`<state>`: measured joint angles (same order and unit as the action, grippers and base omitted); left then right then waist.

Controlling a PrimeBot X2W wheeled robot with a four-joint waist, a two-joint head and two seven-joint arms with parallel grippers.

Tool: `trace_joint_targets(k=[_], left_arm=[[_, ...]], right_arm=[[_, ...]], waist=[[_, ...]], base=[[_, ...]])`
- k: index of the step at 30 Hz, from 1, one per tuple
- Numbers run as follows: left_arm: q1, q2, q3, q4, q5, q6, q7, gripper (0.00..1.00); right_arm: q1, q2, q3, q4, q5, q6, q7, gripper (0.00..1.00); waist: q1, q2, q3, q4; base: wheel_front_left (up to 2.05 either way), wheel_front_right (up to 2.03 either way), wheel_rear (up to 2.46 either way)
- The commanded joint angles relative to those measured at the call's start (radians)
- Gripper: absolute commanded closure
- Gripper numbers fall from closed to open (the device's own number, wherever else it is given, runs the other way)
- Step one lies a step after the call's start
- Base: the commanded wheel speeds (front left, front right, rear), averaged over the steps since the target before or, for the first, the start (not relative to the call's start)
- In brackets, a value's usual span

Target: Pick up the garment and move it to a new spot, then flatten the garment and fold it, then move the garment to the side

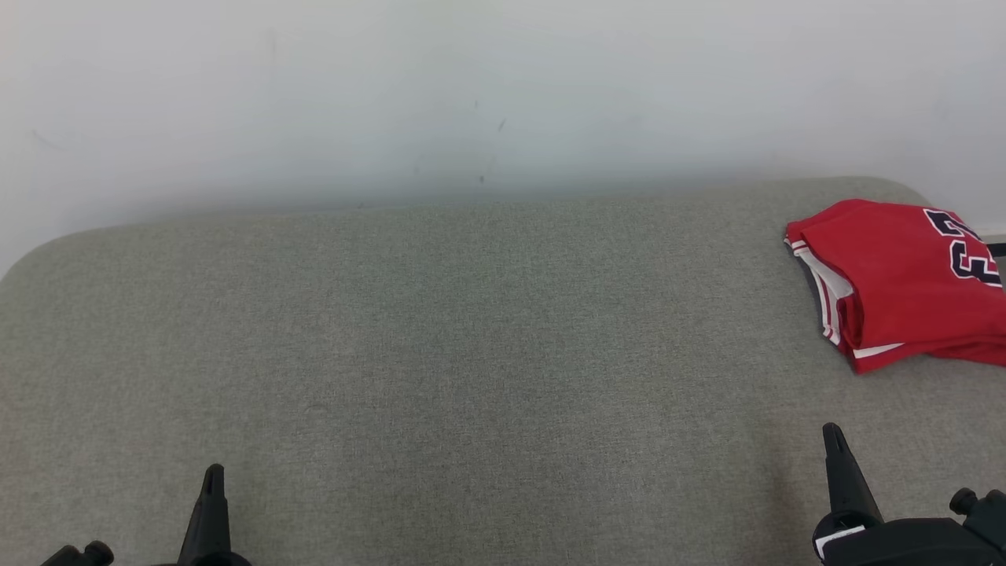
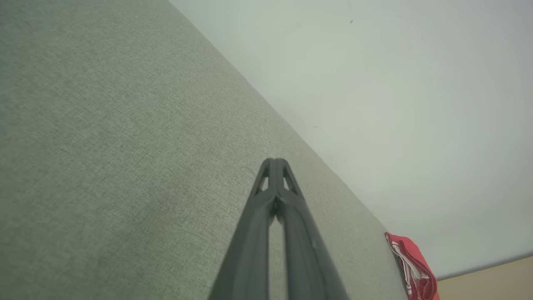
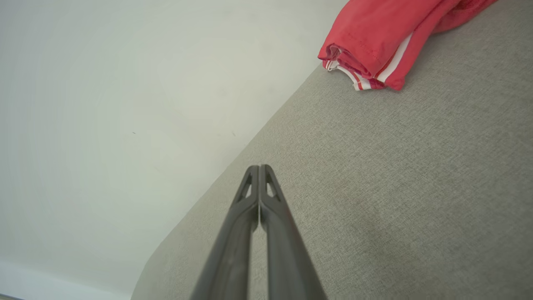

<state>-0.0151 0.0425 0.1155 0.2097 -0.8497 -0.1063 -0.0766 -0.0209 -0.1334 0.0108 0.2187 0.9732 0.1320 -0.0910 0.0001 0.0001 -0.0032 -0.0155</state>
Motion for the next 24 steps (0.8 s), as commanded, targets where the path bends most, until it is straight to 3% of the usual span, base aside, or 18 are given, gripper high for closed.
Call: trace_joint_targets(k=[1,24], left_arm=[[-0.024,0.006,0.001,-0.008,-0.027,-0.004,0.008,1.00],[-0.055,0.008,0.001,0.009,-0.295,-0.012,0.076,1.00]], right_arm=[[-0.019,0.001,-0.008,-0.007,0.027,-0.001,0.005,1.00],[-0.048,0.024,-0.042,0.005,0.259,-0.001,0.072,1.00]], waist=[[-0.0001,-0.0001,0.000,0.000],[-0.0001,-0.0001,0.001,0.005]], base=[[0.00,0.00,0.00],[0.00,0.00,0.00]])
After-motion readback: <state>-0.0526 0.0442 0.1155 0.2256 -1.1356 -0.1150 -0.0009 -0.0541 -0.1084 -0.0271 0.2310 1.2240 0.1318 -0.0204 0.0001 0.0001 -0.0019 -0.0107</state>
